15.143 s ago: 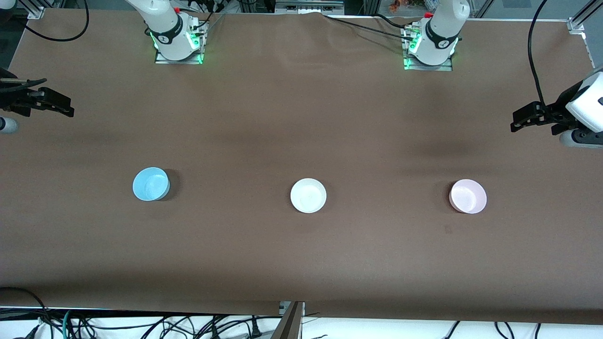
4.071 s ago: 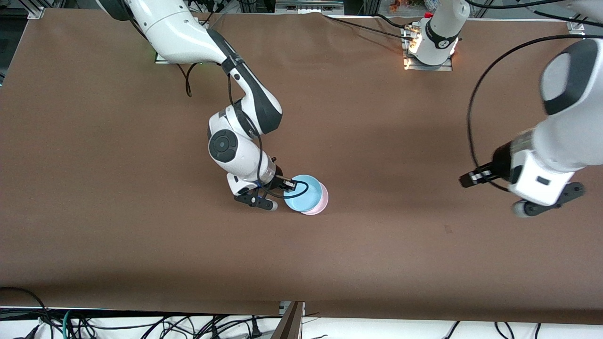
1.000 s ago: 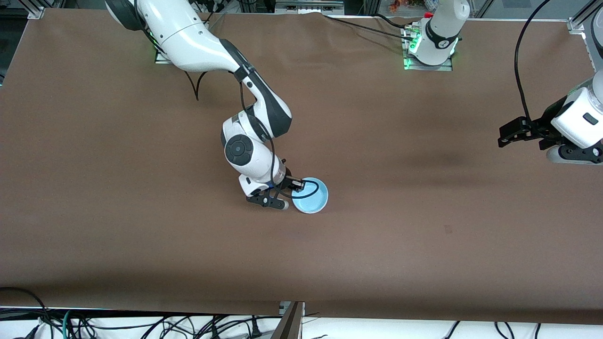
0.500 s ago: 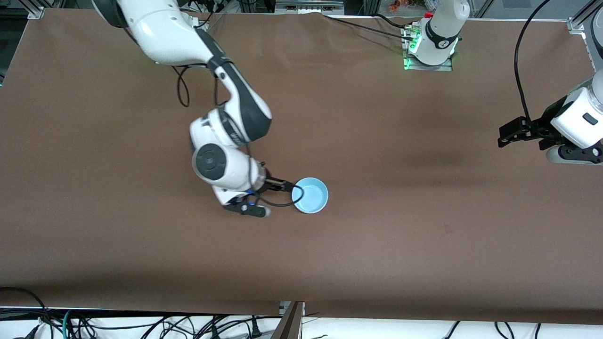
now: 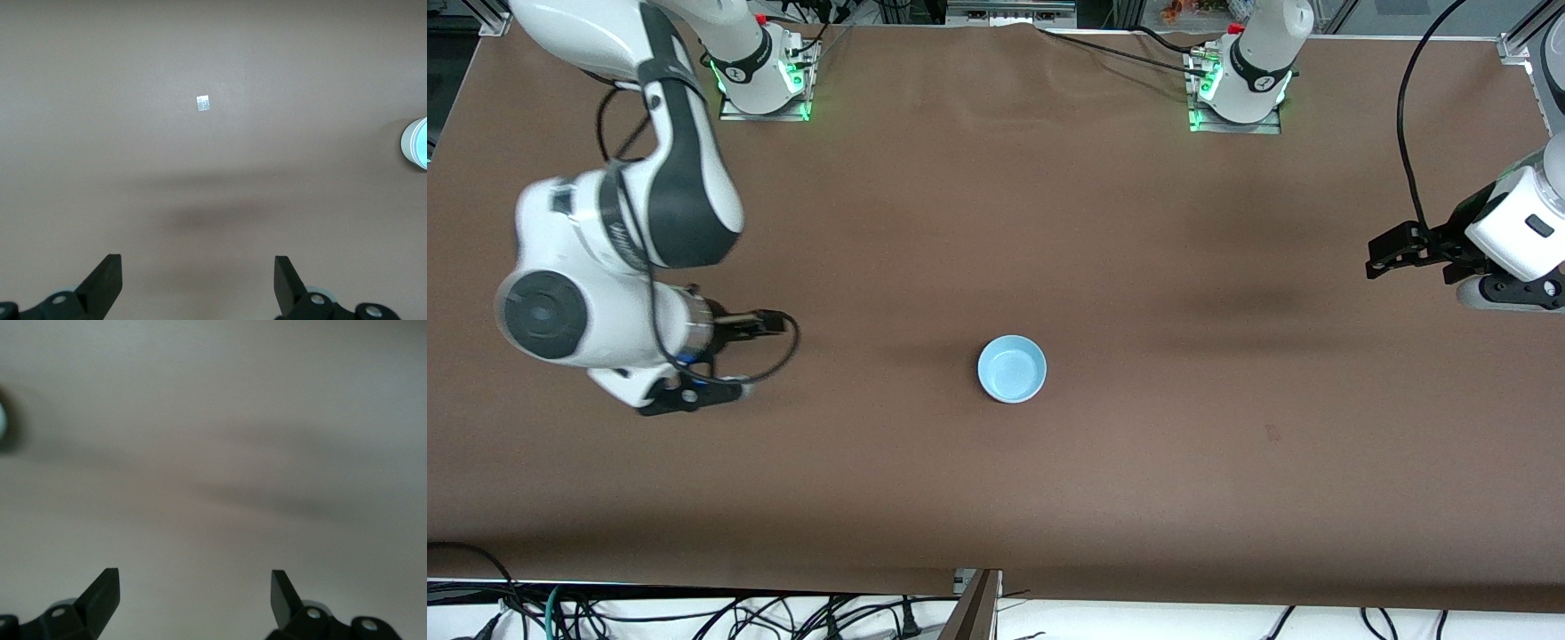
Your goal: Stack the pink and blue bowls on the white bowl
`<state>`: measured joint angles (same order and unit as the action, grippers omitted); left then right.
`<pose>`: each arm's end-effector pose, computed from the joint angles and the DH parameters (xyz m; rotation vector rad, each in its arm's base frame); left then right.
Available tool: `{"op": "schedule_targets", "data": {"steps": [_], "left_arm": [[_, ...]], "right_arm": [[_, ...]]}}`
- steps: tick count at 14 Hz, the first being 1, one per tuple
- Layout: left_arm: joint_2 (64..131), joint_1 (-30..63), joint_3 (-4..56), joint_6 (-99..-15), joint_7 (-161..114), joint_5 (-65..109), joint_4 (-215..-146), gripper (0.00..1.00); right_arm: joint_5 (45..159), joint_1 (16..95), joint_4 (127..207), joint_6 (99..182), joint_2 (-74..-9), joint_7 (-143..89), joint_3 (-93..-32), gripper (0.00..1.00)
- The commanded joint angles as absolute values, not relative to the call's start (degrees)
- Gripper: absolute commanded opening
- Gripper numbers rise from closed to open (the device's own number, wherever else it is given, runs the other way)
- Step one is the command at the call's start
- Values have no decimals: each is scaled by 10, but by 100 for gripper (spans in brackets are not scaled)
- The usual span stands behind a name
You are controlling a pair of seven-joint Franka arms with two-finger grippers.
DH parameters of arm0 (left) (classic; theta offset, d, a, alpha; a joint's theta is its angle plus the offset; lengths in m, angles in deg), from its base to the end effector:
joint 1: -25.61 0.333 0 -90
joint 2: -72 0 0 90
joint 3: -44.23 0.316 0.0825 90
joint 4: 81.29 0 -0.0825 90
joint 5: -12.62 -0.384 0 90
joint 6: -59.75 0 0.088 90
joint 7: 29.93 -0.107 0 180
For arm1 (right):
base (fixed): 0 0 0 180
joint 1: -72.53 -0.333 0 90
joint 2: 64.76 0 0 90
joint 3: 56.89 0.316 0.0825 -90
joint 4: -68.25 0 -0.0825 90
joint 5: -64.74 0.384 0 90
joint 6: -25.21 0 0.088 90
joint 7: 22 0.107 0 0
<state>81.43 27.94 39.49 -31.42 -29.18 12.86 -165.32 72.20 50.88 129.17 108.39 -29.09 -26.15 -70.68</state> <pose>0.6046 -0.0219 0.5803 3.1240 -0.0437 -0.0623 0.6839 0.1592 0.4623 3.0805 0.3703 -0.3404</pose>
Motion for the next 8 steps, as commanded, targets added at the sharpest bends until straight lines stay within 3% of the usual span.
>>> {"op": "schedule_targets", "data": {"steps": [1, 4, 8], "left_arm": [[821, 275, 400, -302, -301, 140, -1636, 100], [821, 275, 400, -302, -301, 140, -1636, 100], [821, 275, 400, -302, -302, 140, -1636, 100]], "right_arm": [[701, 528, 1355, 1067, -378, -310, -709, 100], [677, 553, 1454, 1075, -484, -315, -709, 100], [663, 614, 1488, 1077, -553, -315, -695, 100]]}}
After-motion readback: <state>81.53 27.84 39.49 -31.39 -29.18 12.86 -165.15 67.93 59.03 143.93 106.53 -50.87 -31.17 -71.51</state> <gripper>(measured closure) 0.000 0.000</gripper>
